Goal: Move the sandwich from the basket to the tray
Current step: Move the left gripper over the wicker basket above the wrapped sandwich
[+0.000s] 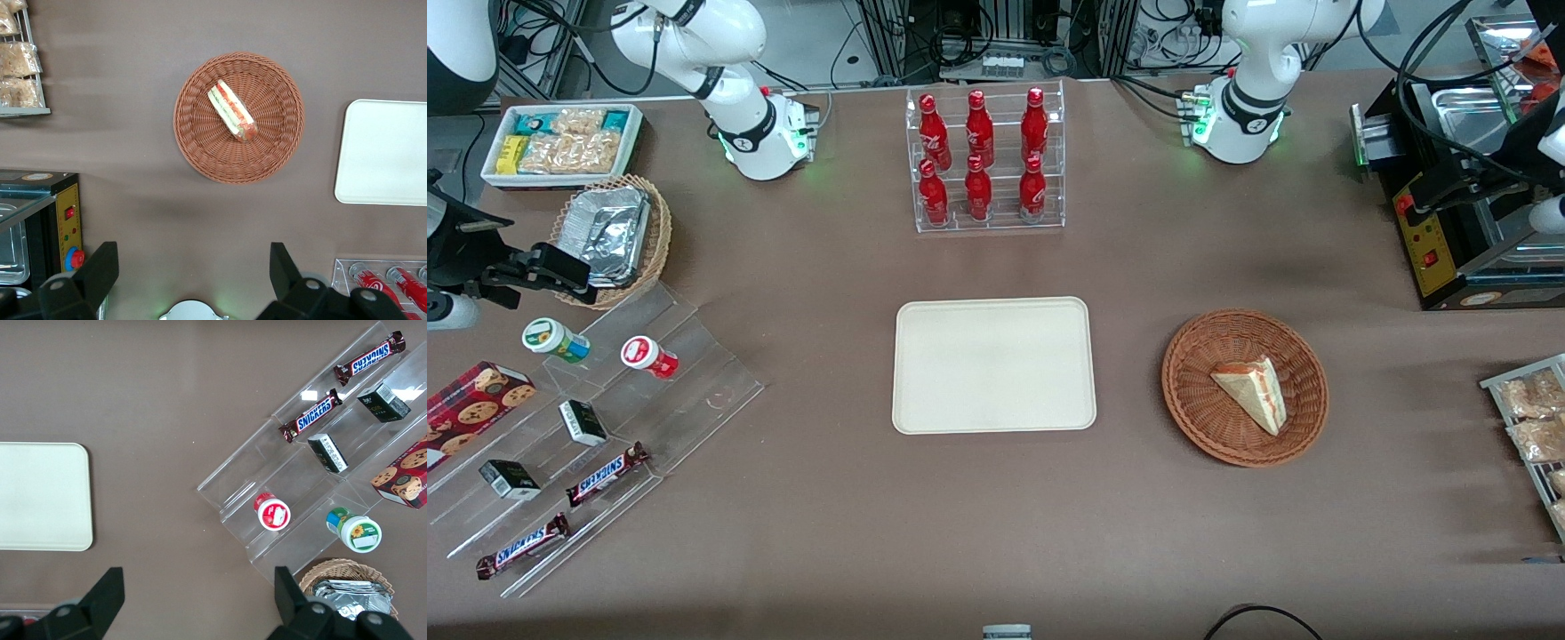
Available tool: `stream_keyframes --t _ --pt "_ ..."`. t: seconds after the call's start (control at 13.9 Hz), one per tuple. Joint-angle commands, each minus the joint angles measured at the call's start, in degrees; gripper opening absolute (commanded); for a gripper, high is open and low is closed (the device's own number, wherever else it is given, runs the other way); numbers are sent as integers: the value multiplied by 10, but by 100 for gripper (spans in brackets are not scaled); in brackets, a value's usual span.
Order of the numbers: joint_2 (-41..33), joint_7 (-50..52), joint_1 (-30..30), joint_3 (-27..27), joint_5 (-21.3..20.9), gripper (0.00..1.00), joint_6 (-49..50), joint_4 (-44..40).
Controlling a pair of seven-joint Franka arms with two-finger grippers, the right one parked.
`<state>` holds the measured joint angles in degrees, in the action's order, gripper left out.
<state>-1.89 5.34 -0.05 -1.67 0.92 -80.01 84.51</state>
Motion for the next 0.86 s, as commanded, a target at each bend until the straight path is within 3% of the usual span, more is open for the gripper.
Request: stream_keyframes --t 0.0,0.36,0.79 --pt "-3 -4 11 -9 -10 100 13 -5" --pt "43 19 13 -7 -15 100 -9 20" --pt "41 321 6 -7 -10 100 -248 206"
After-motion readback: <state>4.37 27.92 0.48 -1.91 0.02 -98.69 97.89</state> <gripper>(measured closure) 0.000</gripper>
